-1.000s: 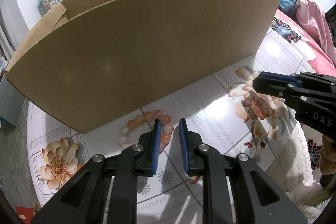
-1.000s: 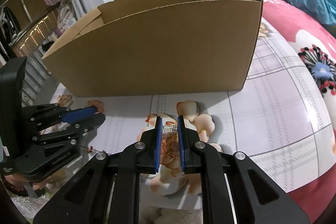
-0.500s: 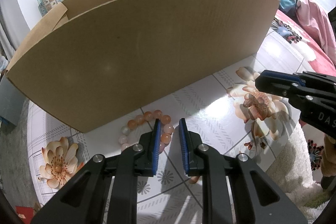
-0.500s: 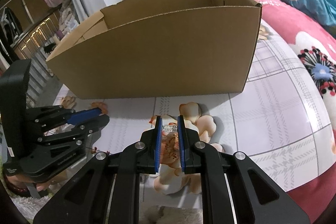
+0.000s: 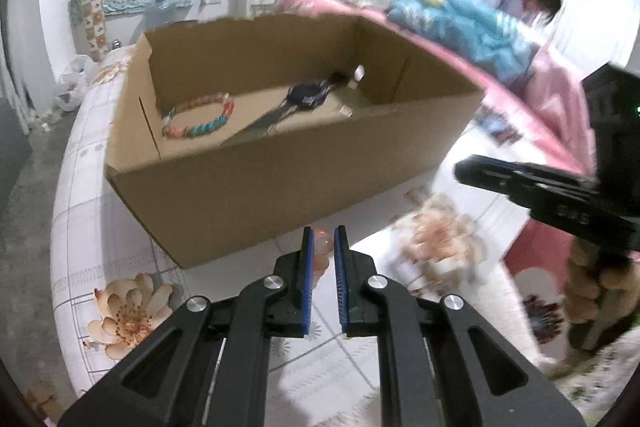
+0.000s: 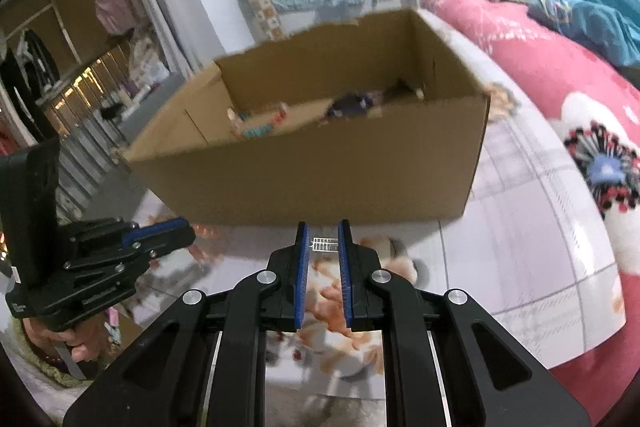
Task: Organize jewelry
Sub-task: 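Lift both items and carry them over the box with both grippers, then open the left gripper to drop the bracelet while the right releases the silver earring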
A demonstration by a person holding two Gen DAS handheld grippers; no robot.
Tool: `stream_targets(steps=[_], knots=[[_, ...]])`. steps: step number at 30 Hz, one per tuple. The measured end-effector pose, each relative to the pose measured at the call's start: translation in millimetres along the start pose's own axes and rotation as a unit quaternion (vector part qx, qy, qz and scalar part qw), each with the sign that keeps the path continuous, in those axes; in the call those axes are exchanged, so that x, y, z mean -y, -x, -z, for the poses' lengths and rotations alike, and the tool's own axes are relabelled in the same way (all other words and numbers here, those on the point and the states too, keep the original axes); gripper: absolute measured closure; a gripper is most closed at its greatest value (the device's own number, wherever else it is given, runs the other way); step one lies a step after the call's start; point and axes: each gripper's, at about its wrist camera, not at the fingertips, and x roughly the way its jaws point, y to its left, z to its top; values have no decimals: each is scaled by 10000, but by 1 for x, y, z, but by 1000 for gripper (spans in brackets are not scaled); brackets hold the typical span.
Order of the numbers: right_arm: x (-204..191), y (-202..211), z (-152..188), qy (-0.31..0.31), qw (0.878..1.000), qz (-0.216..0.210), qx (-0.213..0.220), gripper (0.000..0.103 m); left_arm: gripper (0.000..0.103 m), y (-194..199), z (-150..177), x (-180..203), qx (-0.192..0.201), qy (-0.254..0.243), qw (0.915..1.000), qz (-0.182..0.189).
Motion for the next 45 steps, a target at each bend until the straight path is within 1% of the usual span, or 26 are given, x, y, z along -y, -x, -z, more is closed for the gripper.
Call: stream_targets(steps=[2, 3, 6, 11, 13, 16, 18, 21, 22, 23, 24, 26, 29, 31, 32, 34, 36, 37, 38, 39, 43, 45], knots=[[-1, 9, -8, -22, 9999, -97, 128, 91, 94, 16, -5, -6, 57, 125, 9994, 330], [-1, 13, -11, -32, 9997, -146, 185, 91, 94, 19, -10, -5, 55, 172, 9989, 430], [-2, 27, -23, -48, 9989, -309, 349, 91, 94, 39, -18, -9, 126, 342, 9954, 887], [-7, 40, -49, 76, 9968, -596, 533, 91, 94, 66, -45, -12, 356, 549, 9830, 1715], [-6, 37, -60, 128, 9962, -684, 533, 91, 94, 68, -59, -12, 418, 573, 9798, 1871], [-5, 24, -84, 197, 9954, -853, 397, 91, 94, 71, -81, -19, 469, 493, 9818, 1776], [-4, 14, -95, 192, 9947, -974, 263, 91, 94, 66, -95, -23, 475, 391, 9861, 1542], [-1, -8, -112, 145, 9936, -1118, -2, 91, 94, 46, -110, -29, 326, 329, 9905, 1293], [-1, -18, -118, 146, 9935, -1122, -83, 91, 94, 35, -115, -31, 244, 278, 9932, 1101], [-1, -22, -120, 148, 9934, -1128, -144, 91, 94, 21, -118, -34, 69, 219, 9960, 864], [0, -30, -123, 122, 9931, -1146, -234, 91, 94, 12, -120, -37, -55, 230, 9964, 810], [4, -41, -128, 56, 9917, -1222, -390, 91, 94, -15, -122, -47, -451, 362, 9951, 802], [7, -60, -133, -62, 9901, -1252, -627, 91, 94, -46, -122, -52, -849, 281, 9946, 535], [9, -67, -135, -133, 9891, -1270, -739, 91, 93, -61, -121, -56, -1142, 328, 9913, 564], [10, -71, -136, -166, 9883, -1288, -804, 91, 93, -70, -120, -58, -1349, 364, 9884, 590], [12, -79, -137, -194, 9876, -1241, -941, 91, 93, -81, -117, -60, -1589, 347, 9850, 571], [13, -84, -137, -177, 9872, -1192, -1045, 91, 93, -85, -117, -57, -1687, 173, 9845, 443], [14, -86, -137, -157, 9870, -1165, -1095, 91, 90, -86, -117, -57, -1731, 135, 9839, 422], [13, -89, -136, -131, 9866, -1141, -1157, 91, 83, -87, -118, -58, -1789, 138, 9829, 422], [13, -92, -137, -123, 9860, -1141, -1206, 91, 81, -87, -119, -60, -1808, 148, 9825, 413], [14, -104, -135, -162, 9811, -1201, -1507, 91, 72, -81, -124, -61, -1728, 98, 9843, 354], [13, -109, -134, -132, 9796, -1163, -1633, 91, 70, -76, -126, -61, -1627, 121, 9860, 345]])
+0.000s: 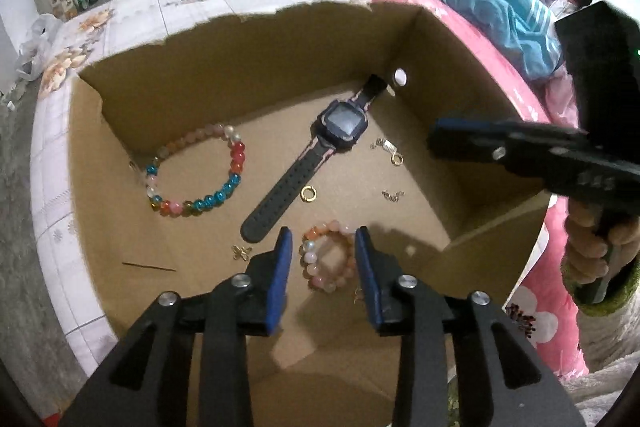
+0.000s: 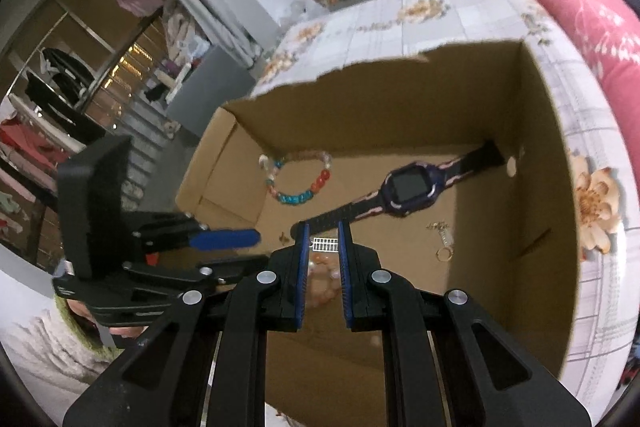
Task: Organize jewelry
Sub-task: 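Open the left gripper to drop the bracelet while the right releases the silver earring, then withdraw both open grippers from the box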
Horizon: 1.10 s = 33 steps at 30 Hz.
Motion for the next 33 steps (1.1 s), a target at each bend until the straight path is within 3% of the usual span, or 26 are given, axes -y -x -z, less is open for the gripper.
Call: stream_targets(steps=[6, 10, 22, 27, 31, 33], knots=[[-2, -20, -3, 91, 9988, 224, -434, 88, 58, 19, 7, 6, 400, -55, 9991, -139], [0, -22, -4, 49, 9985, 290, -469, 87, 43, 32, 14, 13, 693, -75, 9971, -304], [-4, 37, 9, -92, 9992, 187, 339, 82, 25, 78, 48, 25, 1555, 34, 9871, -377], [-12, 80, 37, -129, 9958, 193, 888, 63, 6, 96, 64, 38, 2029, 134, 9771, -633], [-26, 109, 62, 9, 9902, 406, 1334, 46, 6, 104, 76, 52, 2348, 412, 9643, -1158], [-35, 120, 76, 111, 9861, 654, 1520, 31, 5, 102, 78, 58, 2315, 550, 9620, -1342]])
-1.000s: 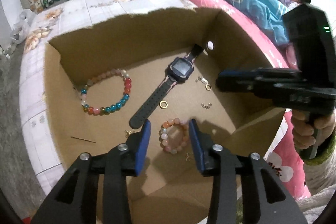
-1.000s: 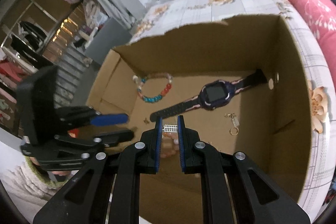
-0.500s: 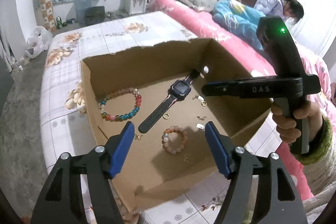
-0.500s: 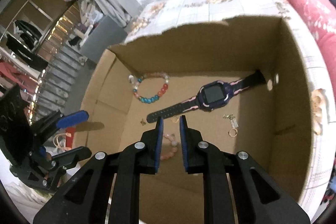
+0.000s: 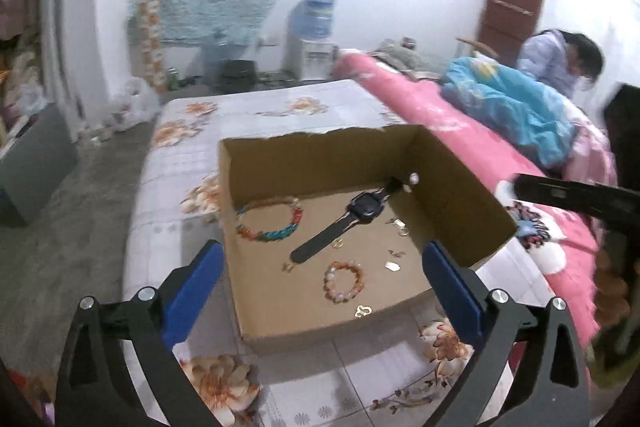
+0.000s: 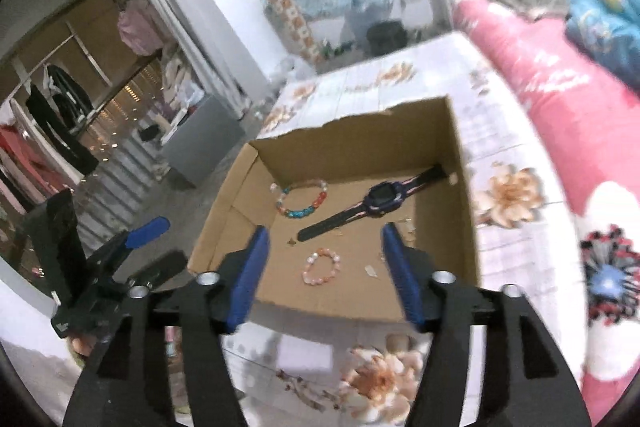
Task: Organize jewelry
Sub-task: 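Withdraw both open grippers from the box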
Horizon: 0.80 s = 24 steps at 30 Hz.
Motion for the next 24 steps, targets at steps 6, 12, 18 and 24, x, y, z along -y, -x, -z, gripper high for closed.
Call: stream_targets(steps=[6, 12, 18, 24], knots=[[-5, 16, 29, 79, 9976, 691, 71, 8, 5, 3, 15, 16, -51, 125, 9995, -279], [8, -7, 49, -134, 9911, 1270, -369, 8, 6, -4, 24, 14, -376, 637, 9957, -551], [13, -32, 69, -236, 9793, 1780, -930, 8, 6, -23, 33, 16, -712, 761, 9891, -1035], [8, -42, 67, -175, 9806, 1716, -927, 8, 6, -28, 40, 26, -899, 515, 9878, -1164]])
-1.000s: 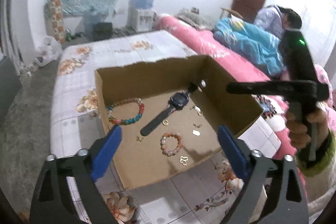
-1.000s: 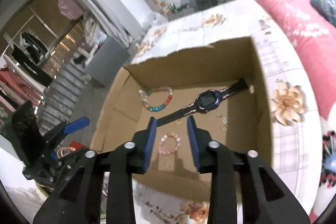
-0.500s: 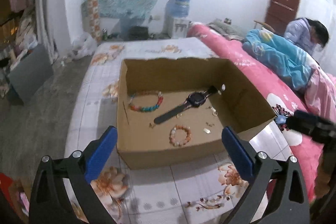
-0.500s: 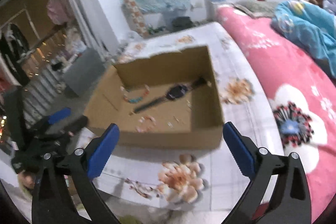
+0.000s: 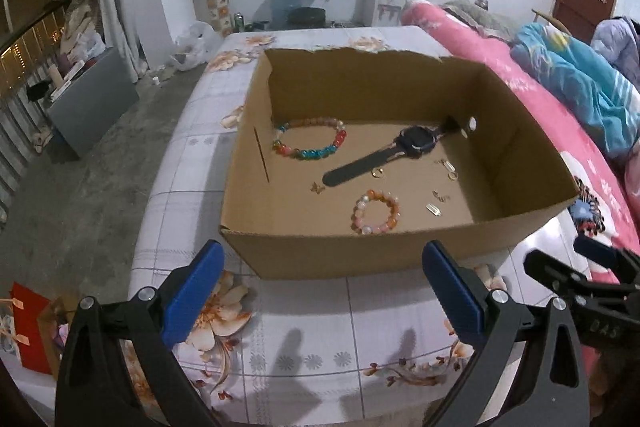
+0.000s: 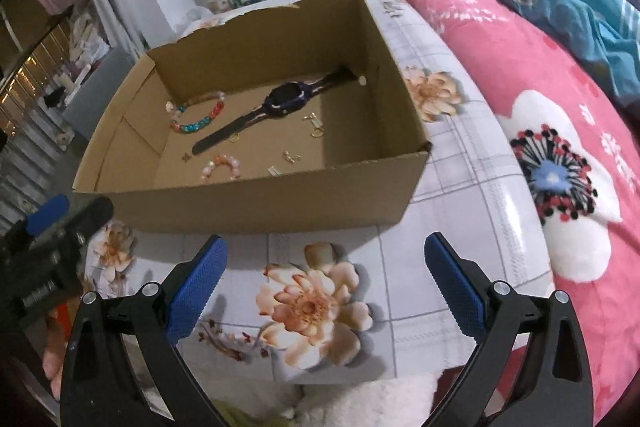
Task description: Organize jewelry
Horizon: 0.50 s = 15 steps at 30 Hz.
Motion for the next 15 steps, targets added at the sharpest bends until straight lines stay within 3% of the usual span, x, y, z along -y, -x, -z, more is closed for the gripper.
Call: stream_targets(steps=[15], knots=[[-10, -1, -4, 75, 9999, -134, 3, 8, 6, -12, 2, 8, -327, -64, 9994, 16]])
